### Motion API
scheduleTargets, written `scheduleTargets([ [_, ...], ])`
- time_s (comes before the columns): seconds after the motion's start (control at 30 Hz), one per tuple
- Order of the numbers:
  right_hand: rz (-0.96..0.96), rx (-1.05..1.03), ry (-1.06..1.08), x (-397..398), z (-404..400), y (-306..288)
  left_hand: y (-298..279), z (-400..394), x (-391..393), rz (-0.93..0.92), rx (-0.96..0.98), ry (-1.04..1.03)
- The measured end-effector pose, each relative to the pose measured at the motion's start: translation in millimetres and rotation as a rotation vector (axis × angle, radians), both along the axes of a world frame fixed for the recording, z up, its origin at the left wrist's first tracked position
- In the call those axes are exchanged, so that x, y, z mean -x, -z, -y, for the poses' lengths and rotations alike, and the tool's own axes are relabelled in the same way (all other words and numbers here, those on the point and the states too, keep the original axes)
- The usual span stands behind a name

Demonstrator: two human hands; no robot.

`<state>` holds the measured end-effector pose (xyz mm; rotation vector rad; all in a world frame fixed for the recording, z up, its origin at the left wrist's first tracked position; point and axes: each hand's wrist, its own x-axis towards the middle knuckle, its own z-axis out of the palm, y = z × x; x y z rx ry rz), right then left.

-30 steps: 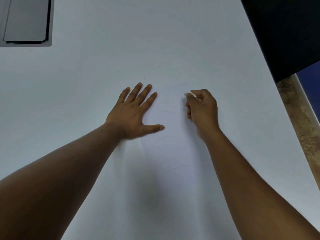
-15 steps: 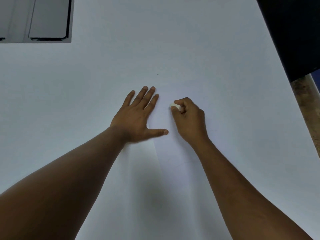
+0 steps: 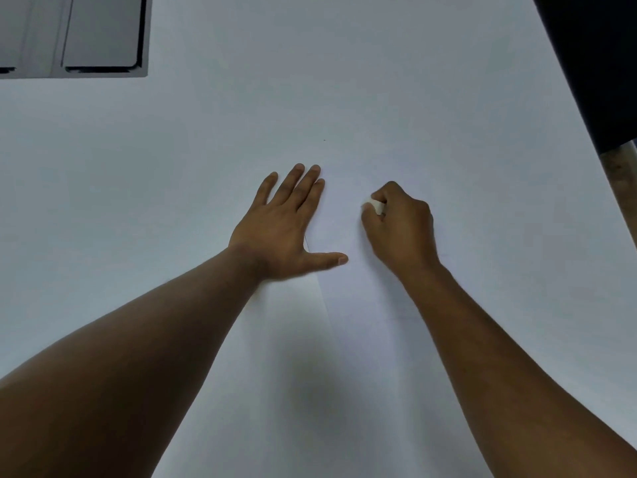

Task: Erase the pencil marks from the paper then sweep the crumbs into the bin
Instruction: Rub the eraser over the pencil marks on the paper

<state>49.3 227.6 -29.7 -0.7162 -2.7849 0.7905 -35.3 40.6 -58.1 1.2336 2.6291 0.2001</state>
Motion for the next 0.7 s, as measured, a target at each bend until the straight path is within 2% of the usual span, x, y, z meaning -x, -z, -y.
scheduleTargets([
  [0.1,-0.034,0.046,0.010,3.0,11.5,-3.9,1.1,1.0,1.0,-0.011,0.000,0.017],
  [0.2,-0.051,0.090,-0.072,3.3,33.4,-4.7,2.2,0.9,0.9,-0.032,-0.018,0.030],
  [0.33,-0.003,-0.020,-0.161,2.0,46.1,0.3,2.4,1.3,0.7,-0.035,-0.040,0.027],
  [0.4,-0.004,-0.052,-0.101,3.5,32.9,-1.6,1.5,1.0,1.2,-0.029,-0.027,0.018],
  [0.5,-0.004,0.006,0.022,-4.7,4.5,-2.5,0.9,0.5,0.2,-0.020,0.001,0.018],
  [0.7,-0.038,0.162,0.073,-5.0,-2.7,-0.4,0.9,0.1,0.6,-0.027,0.018,0.012],
])
